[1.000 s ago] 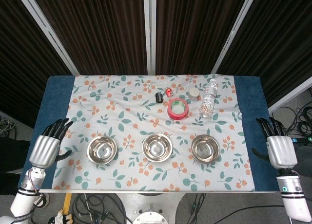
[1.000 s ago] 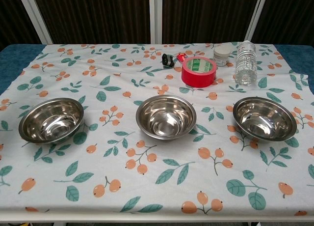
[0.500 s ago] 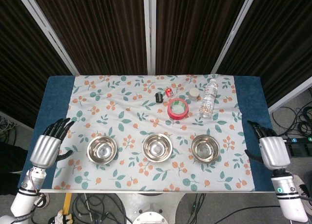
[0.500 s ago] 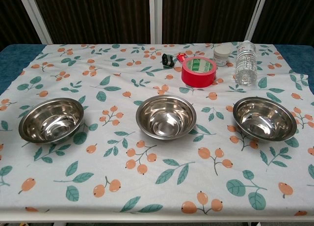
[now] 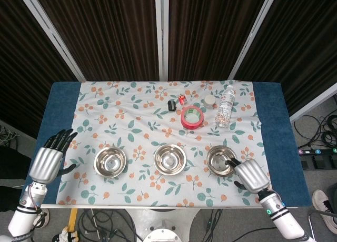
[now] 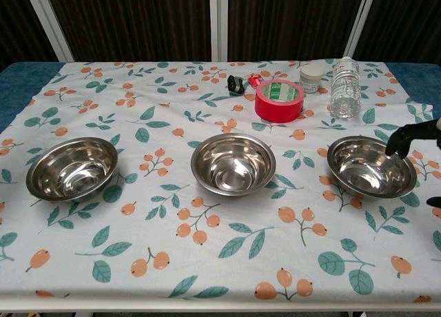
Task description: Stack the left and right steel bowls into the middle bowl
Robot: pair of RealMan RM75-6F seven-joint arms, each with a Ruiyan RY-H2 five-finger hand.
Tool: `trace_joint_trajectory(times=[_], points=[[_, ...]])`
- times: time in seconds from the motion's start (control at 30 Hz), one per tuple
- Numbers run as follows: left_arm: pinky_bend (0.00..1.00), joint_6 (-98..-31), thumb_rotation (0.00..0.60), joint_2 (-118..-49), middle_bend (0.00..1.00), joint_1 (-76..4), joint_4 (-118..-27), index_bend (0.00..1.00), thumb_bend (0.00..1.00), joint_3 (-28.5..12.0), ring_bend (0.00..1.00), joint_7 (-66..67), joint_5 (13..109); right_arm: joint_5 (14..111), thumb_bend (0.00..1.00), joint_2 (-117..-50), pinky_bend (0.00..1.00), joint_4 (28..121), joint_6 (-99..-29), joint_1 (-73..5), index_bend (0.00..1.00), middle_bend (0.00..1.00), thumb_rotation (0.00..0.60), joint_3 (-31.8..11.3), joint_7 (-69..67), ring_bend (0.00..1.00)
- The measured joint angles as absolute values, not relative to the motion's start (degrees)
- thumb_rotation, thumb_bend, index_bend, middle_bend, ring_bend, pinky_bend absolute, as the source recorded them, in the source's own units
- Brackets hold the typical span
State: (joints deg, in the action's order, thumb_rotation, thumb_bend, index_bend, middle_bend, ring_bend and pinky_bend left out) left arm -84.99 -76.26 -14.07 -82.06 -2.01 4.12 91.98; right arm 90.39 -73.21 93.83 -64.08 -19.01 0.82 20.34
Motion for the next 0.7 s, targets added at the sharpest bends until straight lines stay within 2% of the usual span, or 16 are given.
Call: trace_joint_trajectory(times=[0.47,0.7], points=[[0.23,-84.44,0.600,-76.66,0.19,-13.82,-79.57,0.16,0.04,-1.87,0.13,1.64,91.34,83.93,0.13,-78.66,0.76,90.08,-58.03,-22.30,0.33,0.37,0.600,0.03,26.36,0.78],[0.23,-84.35,0.600,-77.10,0.19,-13.84,-78.42,0.16,0.04,-1.85,0.13,1.29,91.32,81.56,0.20,-81.40,0.77,87.65,-57.10,-23.55,0.41,0.43,0.600,-0.72,28.18,0.80]])
